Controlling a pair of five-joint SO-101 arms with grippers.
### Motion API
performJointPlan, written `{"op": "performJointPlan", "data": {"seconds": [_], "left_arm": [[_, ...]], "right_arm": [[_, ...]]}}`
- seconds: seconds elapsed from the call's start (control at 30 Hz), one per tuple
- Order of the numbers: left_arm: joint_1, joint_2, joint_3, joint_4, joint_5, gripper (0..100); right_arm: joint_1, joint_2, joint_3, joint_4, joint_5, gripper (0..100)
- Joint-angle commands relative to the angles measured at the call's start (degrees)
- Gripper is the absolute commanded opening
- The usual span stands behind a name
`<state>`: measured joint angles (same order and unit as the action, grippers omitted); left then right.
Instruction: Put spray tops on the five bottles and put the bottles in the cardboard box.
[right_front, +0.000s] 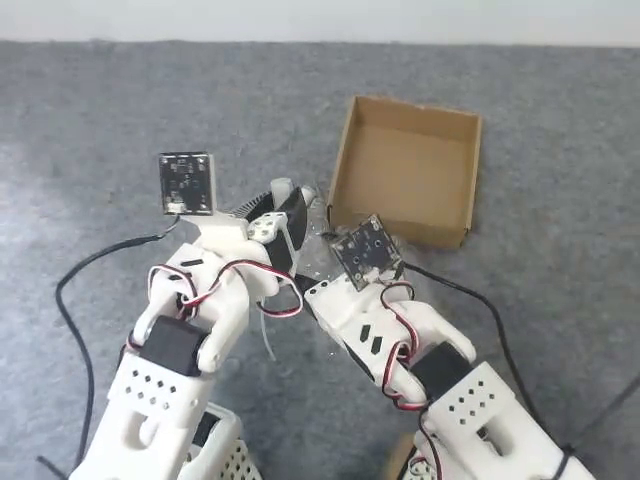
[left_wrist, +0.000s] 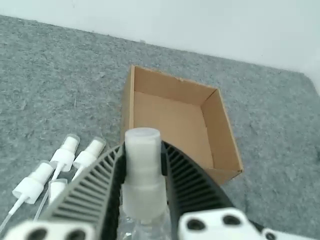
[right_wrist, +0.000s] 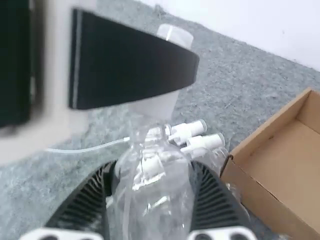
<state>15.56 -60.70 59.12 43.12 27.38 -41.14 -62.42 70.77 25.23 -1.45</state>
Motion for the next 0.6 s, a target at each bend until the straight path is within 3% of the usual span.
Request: {"op": "performJointPlan", "data": {"seconds": [0.0,0.2,0.43,0.57], "left_arm": [[-0.18,-0.18,-1.36,2.81,-2.2,1],[-0.44,-0.18,-1.63,2.64,-5.36,1],[-0.53,-0.18,-1.71,2.64,-10.81,2],[-0.09,-0.09,-1.54,2.81,-11.78,10]], "right_arm": [[3.74,-1.45,1.67,-9.27,-1.41,0.6],[4.0,-1.45,2.29,-10.77,-0.44,0.6],[3.82,-1.98,3.69,-8.57,18.02,0.6],[2.95,-1.98,3.78,-8.92,18.81,0.6]]}}
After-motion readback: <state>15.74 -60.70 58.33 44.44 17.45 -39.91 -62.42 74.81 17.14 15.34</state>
